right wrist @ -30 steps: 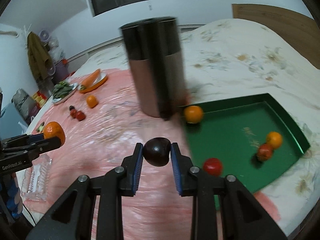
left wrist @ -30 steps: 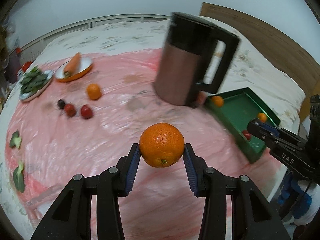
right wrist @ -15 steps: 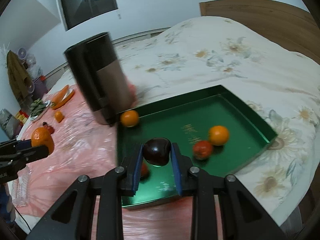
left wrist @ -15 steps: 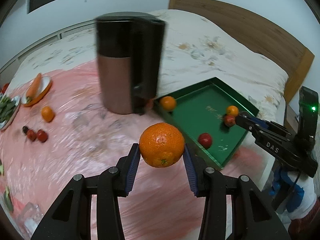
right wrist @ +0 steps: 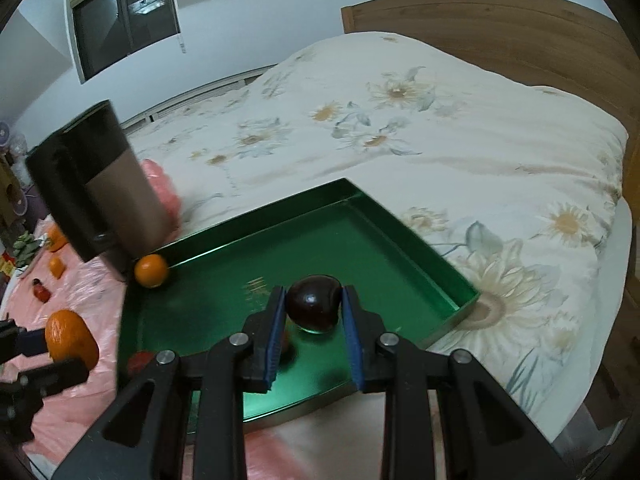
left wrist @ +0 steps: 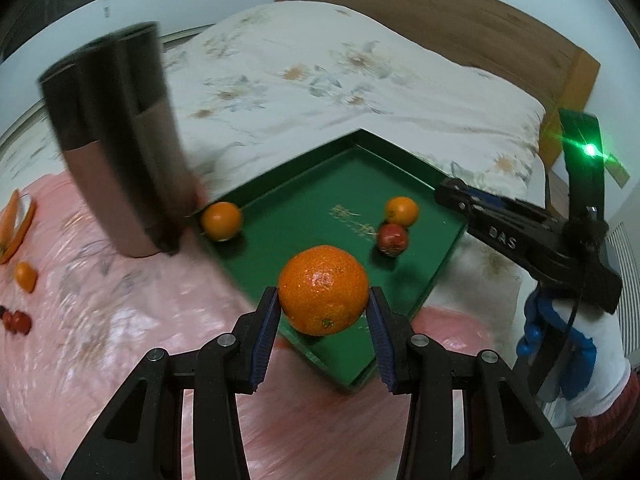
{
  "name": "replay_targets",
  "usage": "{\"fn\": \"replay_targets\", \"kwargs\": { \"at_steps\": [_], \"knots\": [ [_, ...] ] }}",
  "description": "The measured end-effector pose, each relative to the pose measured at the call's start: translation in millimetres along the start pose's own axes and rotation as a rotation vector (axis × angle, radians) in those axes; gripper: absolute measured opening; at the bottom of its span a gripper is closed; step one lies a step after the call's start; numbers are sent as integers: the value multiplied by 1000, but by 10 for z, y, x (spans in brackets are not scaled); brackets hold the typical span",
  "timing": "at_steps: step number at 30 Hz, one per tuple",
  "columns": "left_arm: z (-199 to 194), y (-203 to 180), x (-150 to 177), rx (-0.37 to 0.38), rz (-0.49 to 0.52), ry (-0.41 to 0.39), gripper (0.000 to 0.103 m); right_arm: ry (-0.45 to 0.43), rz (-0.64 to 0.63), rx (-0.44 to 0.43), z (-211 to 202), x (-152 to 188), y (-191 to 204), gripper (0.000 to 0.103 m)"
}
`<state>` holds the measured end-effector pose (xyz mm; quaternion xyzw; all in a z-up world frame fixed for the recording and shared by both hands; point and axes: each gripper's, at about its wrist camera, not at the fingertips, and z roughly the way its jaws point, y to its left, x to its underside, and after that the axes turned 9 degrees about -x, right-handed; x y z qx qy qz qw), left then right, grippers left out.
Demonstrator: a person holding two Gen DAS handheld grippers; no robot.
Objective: Organize fruits
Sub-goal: 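Open the left tool over the green tray while the right tool releases the plum there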
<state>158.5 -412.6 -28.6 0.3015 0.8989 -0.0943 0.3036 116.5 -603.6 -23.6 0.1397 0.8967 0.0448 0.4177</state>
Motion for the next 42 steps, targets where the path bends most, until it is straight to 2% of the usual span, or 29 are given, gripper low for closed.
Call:
{"fn": "replay_targets", "kwargs": {
  "at_steps": [9,21,36,38,39,40,42],
  "knots": [
    [301,-322,-84,8,50,29,38,16,-7,34,221,-45,-249,20],
    [615,-481,-24,1,75,91,38,87,-45,63,542,16,-397,20],
    [680,-514,47,-38,102,114,39,114,-59,78,585,64,-412,22],
    [675,-525,45,-42,108,113,39,111,-59,80,588,62,-407,37],
    [669,-526,45,-44,111,112,39,109,-59,84,582,63,-402,51],
    [661,-529,46,-46,114,111,39,108,-59,88,579,61,-400,58],
    [642,-531,49,-46,118,109,39,107,-55,90,565,61,-400,58]
  ]
}}
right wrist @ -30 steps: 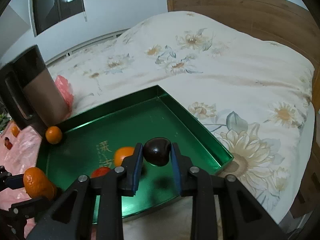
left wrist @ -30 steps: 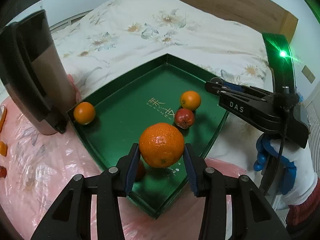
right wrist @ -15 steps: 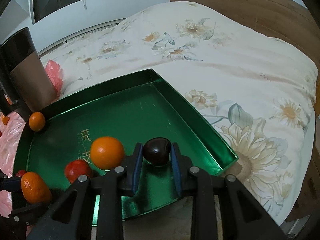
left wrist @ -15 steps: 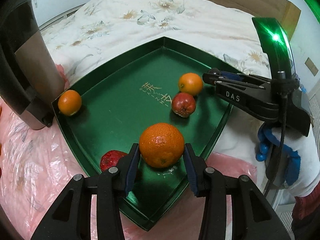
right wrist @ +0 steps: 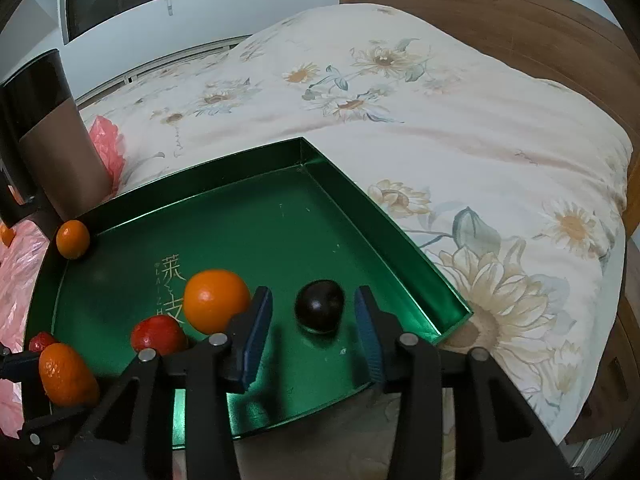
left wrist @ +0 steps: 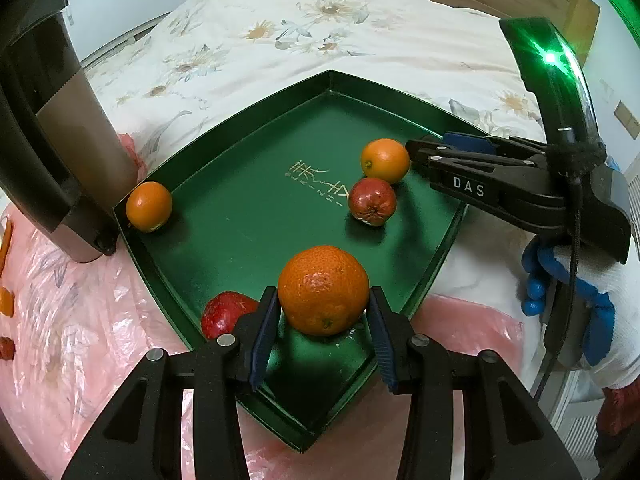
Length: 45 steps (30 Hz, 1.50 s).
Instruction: Organize fruits
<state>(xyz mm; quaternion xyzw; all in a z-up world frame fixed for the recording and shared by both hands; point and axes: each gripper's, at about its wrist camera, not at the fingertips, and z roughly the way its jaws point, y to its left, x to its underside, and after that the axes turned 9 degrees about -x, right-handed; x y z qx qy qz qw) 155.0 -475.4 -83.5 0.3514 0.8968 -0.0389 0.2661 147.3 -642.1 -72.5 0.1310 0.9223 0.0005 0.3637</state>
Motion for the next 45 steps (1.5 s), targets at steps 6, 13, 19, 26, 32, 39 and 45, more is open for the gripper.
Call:
{"fn": "replay_targets", "kwargs": {
  "at_steps": [6,13,19,26,32,39,45],
  "knots": [
    [-91,-45,0,-2,15,-17,39,-12,2,11,-99,7,-6,62],
    [-265,5,17,1,8,-35,40,-40,10,13,-264,-6,19,69],
    [-549,78,38,2,-7,-91,49,-67,19,10,-465,3,96,79],
    [-840,233,184,-16,-42,-116,50,-91,23,4,-756,42,248,81],
    [-1058,375,399,-37,-63,-130,50,-104,26,-8,-997,136,418,88],
    [-1297,595,686,-64,-108,-143,52,-98,11,-29,-1186,313,694,89],
    [-1512,813,974,-93,-163,-155,54,-103,8,-54,-1374,469,969,91]
  ]
}}
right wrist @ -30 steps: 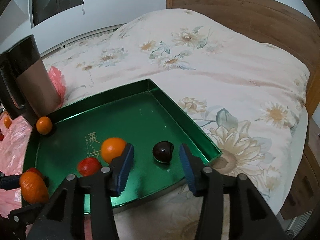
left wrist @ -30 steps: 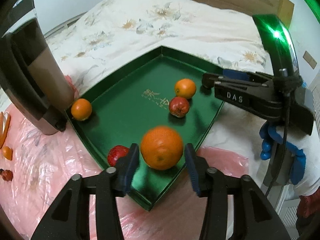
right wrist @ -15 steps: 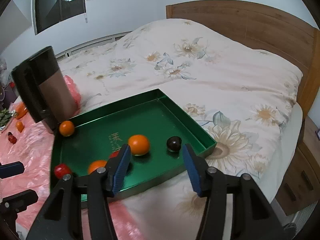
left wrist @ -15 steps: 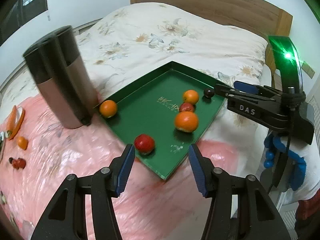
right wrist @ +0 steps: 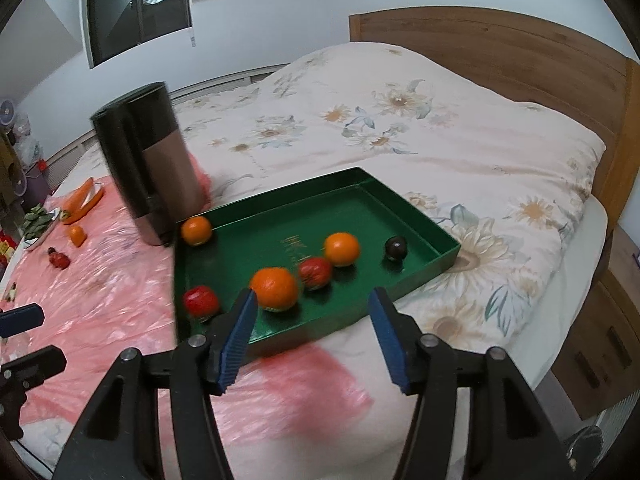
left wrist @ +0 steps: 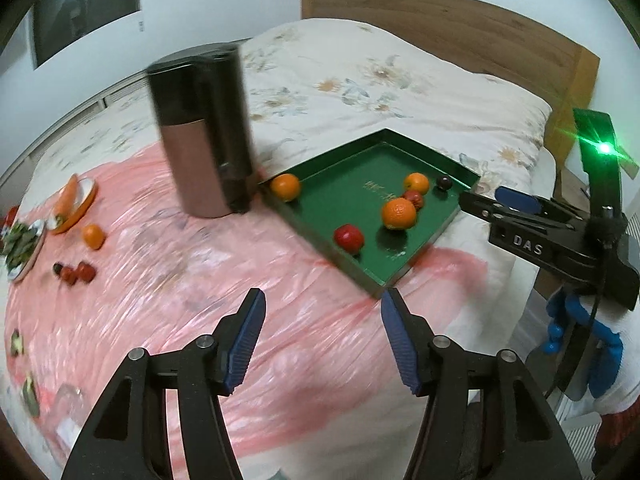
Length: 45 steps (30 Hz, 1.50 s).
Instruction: Organize fruits
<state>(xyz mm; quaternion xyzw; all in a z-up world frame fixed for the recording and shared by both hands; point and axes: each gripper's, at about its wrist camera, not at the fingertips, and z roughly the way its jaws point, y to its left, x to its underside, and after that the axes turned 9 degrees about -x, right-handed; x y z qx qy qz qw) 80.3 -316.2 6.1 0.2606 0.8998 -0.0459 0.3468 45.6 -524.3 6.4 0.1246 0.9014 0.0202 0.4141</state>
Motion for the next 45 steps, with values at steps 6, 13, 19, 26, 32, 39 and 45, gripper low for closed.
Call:
{"fn": "replay_targets", "kwargs": {
  "at_steps": [6,13,19,26,32,39,45],
  "knots": [
    [-249,269,207,-27,-52,-26,54,-15,-20,-26,-209,78,299,97],
    [-474,546,453,-63,-110,-49,55,-12,-48,-57,-381,237,672,98],
    [-668,760,639,-109,-132,-69,55,-15,-92,-108,-473,321,1008,98],
    [-817,1020,796,-165,-178,-81,55,-15,-143,-173,-508,365,1367,98],
    [-886,1202,935,-199,-205,-77,55,-8,-177,-222,-509,419,1621,98],
    [-888,1404,1044,-209,-248,-76,55,-8,-212,-248,-519,463,1857,98],
    [-856,1564,1123,-225,-270,-72,55,-16,-215,-257,-486,472,1983,98]
  ]
}}
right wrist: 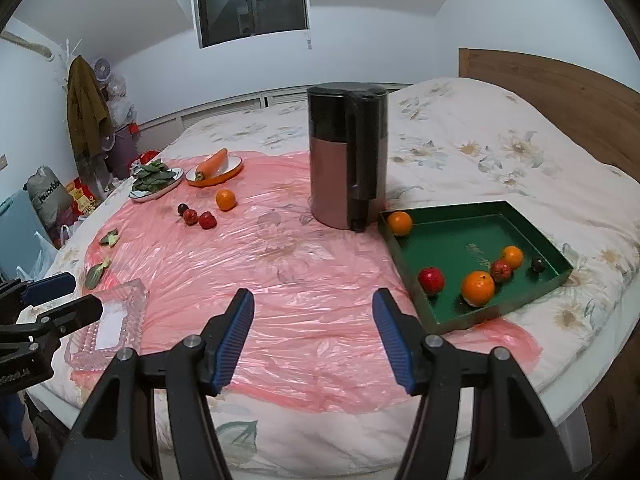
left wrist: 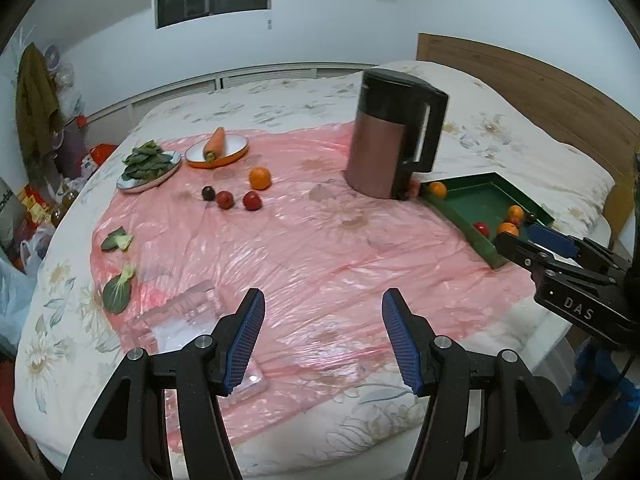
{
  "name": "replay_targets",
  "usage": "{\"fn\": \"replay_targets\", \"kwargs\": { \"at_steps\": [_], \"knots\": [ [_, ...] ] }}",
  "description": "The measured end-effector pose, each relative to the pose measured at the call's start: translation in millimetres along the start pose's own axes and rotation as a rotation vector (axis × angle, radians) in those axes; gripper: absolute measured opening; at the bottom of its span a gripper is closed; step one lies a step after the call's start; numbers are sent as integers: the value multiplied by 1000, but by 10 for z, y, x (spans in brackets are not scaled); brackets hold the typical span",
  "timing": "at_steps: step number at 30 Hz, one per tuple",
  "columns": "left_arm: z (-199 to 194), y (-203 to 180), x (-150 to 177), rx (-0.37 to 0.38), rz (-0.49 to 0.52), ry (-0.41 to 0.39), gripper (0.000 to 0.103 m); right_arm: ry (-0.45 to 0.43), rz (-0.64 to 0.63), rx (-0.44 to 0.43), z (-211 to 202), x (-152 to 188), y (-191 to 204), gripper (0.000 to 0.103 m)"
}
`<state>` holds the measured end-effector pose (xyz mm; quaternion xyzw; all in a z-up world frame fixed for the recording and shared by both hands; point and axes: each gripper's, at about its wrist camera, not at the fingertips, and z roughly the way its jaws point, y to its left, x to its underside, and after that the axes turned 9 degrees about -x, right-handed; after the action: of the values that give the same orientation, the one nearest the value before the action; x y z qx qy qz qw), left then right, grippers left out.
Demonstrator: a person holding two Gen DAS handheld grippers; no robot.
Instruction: Organize fruits
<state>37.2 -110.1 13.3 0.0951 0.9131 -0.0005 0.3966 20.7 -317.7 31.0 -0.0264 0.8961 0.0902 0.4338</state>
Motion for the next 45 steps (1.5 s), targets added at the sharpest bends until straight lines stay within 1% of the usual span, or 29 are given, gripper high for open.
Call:
{"fn": "replay_targets", "kwargs": {
  "at_steps": [8,18,34,45],
  "knots": [
    [182,286,54,-28,-48,25,55,35,-32,-24,235,10,179,98],
    [450,679,28,-77,-116,57,55,86,-67,-87,622,-13,465,98],
    [986,915,-233,-100,-145,106,55,151,-103,-158,1374,-260,694,98],
    [1396,1092,-416,-113,-168,138,55,181,-151,-226,1942,-449,920,98]
  ]
}}
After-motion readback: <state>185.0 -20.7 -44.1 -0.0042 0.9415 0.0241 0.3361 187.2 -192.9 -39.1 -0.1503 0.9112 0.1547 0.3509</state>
